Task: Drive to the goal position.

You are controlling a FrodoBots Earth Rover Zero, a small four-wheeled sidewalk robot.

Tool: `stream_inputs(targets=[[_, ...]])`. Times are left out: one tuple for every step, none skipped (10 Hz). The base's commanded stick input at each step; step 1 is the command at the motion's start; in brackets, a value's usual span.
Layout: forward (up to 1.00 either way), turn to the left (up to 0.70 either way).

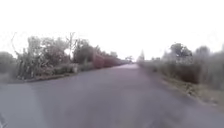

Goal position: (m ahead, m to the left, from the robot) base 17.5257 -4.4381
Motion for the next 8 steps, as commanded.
stream_inputs(targets=[[0.7, -0.35], [0.7, -0.35], [0.7, -0.29], [0.7, -0.16], [0.7, -0.04], [0.7, 0.0], [0.7, 0.0], [0.7, 0.0]])
